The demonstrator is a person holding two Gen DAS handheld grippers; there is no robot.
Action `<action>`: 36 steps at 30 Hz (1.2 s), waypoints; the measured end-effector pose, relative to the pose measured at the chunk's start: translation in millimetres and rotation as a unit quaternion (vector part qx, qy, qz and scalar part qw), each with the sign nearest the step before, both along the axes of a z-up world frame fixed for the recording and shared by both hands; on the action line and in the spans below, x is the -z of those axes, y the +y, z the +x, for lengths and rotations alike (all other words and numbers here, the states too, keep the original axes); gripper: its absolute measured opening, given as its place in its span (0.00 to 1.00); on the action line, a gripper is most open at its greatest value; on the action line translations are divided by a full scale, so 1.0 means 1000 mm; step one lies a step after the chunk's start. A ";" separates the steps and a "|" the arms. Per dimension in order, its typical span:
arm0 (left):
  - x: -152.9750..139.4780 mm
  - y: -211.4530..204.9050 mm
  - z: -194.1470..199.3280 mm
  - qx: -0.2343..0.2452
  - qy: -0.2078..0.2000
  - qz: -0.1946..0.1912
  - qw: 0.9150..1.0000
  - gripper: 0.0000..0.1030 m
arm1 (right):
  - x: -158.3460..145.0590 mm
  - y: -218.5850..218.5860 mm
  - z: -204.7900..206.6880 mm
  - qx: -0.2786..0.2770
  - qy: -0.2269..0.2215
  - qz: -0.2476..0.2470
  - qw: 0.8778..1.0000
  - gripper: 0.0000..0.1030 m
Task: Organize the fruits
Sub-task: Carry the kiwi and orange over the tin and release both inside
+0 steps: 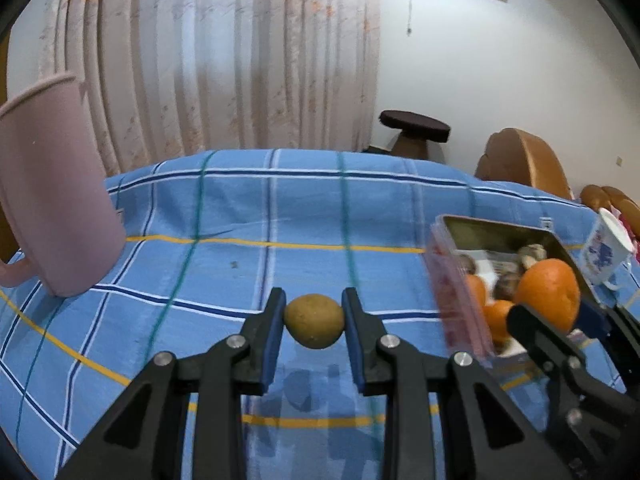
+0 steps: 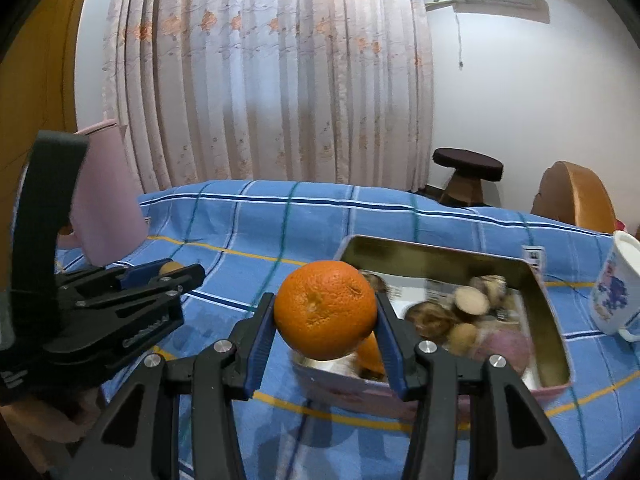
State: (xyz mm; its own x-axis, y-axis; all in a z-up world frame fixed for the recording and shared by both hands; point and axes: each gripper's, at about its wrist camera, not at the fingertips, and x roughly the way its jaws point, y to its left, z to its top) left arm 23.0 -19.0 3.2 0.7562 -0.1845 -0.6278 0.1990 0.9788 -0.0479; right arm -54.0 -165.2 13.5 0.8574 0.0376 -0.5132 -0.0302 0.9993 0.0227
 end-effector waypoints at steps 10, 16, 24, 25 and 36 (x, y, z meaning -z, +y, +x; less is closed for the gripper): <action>-0.011 -0.055 -0.027 0.043 -0.018 0.006 0.999 0.29 | -0.007 -0.051 -0.022 0.046 -0.013 0.007 0.999 0.49; -0.015 -0.085 -0.034 0.064 -0.021 0.003 0.998 0.29 | -0.009 -0.078 -0.023 0.074 -0.016 0.009 0.997 0.49; -0.020 -0.118 -0.026 0.081 -0.026 -0.001 0.996 0.29 | -0.010 -0.105 -0.018 0.106 -0.014 0.003 0.994 0.49; -0.019 -0.120 -0.024 0.082 -0.025 -0.001 0.996 0.29 | -0.010 -0.108 -0.017 0.109 -0.013 0.002 0.994 0.49; -0.015 -0.142 -0.001 0.098 -0.010 -0.017 0.995 0.29 | -0.008 -0.126 0.006 0.128 -0.002 -0.008 0.992 0.49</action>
State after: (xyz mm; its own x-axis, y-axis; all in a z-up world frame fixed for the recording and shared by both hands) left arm 21.7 -160.7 18.6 0.7152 -0.3506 -0.6046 0.3874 0.9189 -0.0745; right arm -48.2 -291.2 21.8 0.8400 -0.1901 -0.5082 0.2249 0.9744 0.0073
